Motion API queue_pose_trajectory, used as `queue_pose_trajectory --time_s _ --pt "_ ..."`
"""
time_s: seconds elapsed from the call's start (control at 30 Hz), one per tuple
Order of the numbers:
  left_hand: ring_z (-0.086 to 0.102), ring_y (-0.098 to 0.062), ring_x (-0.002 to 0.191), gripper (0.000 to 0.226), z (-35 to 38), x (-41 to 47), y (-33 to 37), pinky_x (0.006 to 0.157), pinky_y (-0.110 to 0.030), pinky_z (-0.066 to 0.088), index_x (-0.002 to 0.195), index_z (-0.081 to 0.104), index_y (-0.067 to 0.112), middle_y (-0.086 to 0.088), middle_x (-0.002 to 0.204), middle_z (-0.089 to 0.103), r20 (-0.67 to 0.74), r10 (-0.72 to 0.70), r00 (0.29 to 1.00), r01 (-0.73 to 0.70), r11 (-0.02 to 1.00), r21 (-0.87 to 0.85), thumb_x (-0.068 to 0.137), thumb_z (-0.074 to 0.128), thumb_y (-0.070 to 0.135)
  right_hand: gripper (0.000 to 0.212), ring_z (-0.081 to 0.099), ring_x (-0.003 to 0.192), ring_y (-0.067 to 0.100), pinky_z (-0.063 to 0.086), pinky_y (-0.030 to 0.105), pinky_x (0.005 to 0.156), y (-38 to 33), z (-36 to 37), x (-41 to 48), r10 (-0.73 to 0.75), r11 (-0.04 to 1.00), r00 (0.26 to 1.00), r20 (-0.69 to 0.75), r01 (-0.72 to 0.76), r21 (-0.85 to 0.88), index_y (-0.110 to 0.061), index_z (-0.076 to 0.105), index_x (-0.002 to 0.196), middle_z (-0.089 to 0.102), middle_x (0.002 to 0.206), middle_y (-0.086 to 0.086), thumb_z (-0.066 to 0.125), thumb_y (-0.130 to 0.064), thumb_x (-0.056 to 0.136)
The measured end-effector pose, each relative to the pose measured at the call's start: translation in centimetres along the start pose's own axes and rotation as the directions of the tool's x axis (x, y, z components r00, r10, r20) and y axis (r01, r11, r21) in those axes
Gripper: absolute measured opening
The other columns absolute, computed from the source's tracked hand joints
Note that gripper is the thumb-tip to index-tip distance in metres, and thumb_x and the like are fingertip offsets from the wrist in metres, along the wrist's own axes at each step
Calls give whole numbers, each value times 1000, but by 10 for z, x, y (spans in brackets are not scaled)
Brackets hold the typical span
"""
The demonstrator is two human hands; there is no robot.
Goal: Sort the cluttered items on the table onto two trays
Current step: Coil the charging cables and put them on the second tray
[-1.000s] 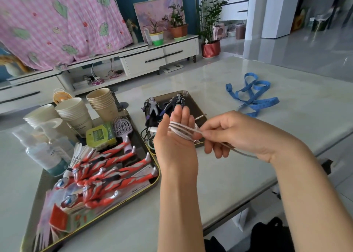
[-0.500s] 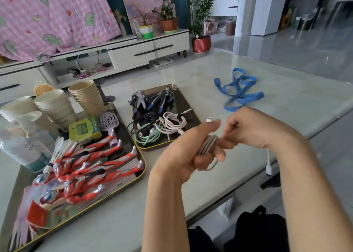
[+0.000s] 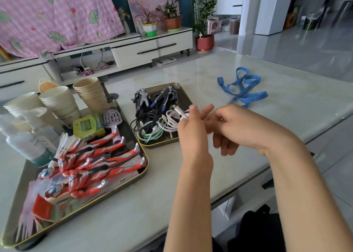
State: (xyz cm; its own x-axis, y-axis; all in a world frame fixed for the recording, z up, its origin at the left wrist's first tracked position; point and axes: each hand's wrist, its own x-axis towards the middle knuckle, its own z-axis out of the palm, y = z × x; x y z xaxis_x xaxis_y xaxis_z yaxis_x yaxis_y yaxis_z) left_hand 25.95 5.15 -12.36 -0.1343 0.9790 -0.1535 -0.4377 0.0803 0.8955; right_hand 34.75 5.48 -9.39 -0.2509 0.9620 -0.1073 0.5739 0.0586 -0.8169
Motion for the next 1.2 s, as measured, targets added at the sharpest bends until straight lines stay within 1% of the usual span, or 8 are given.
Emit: queue_pose_trajectory --time_s 0.1,0.23,0.43,0.57,0.77,0.93,1.07,1.2 --pt "66 -5 58 21 -5 5 6 57 -18 52 100 50 9 2 69 66 17 -5 1000 11 925 -379 102 32 20 23 51 38 9 39 17 37 -1 -1 -1 -51 997 996 68 47 64 -4 61 81 56 50 -2 52 -19 95" --pt "52 -9 45 25 -19 4 12 57 -20 42 89 52 9 3 57 46 19 1 1000 11 785 -620 99 31 19 24 52 46 8 41 15 44 2 -9 -4 -65 995 983 173 51 87 -9 68 80 58 53 -4 53 -21 93" --pt "31 -6 26 39 -38 1 19 35 -16 27 62 51 12 6 32 31 209 37 977 151 572 -807 95 37 25 28 44 45 9 39 15 44 2 -13 -6 -118 967 954 276 48 249 -9 64 76 53 51 -2 65 -36 66" --pt "37 -14 26 42 -45 3 13 38 -23 29 58 49 10 0 31 38 406 171 898 300 439 -847 96 40 25 26 47 44 6 39 13 44 7 -19 -9 -172 937 947 271 73 341 -10 63 78 55 52 -3 81 -19 62" --pt "45 -18 31 40 -46 6 14 45 -25 32 54 47 9 -5 32 43 522 239 819 347 519 -781 92 47 22 19 44 43 5 34 12 41 9 -21 0 -102 711 994 -43 103 695 -11 61 68 57 53 1 72 -13 52" --pt "44 -14 30 45 -44 7 13 44 -23 34 48 45 12 -1 30 41 518 235 822 323 557 -765 91 46 23 7 45 48 4 36 13 43 -6 0 10 -127 422 991 -46 96 901 -13 70 67 53 56 -4 65 -16 64" --pt "32 -9 23 50 -41 0 18 34 -19 27 43 38 17 5 26 30 302 187 935 150 563 -813 92 45 25 16 52 58 3 43 16 56 -8 8 9 -126 668 983 -136 186 721 -19 70 96 61 64 -9 56 -15 89" --pt "23 -8 21 45 -37 -2 23 31 -16 20 42 35 20 7 25 23 92 176 980 -32 596 -802 84 48 25 18 48 52 6 40 15 50 -15 10 2 -238 699 957 -164 286 656 -16 62 106 58 58 -5 50 -11 93"
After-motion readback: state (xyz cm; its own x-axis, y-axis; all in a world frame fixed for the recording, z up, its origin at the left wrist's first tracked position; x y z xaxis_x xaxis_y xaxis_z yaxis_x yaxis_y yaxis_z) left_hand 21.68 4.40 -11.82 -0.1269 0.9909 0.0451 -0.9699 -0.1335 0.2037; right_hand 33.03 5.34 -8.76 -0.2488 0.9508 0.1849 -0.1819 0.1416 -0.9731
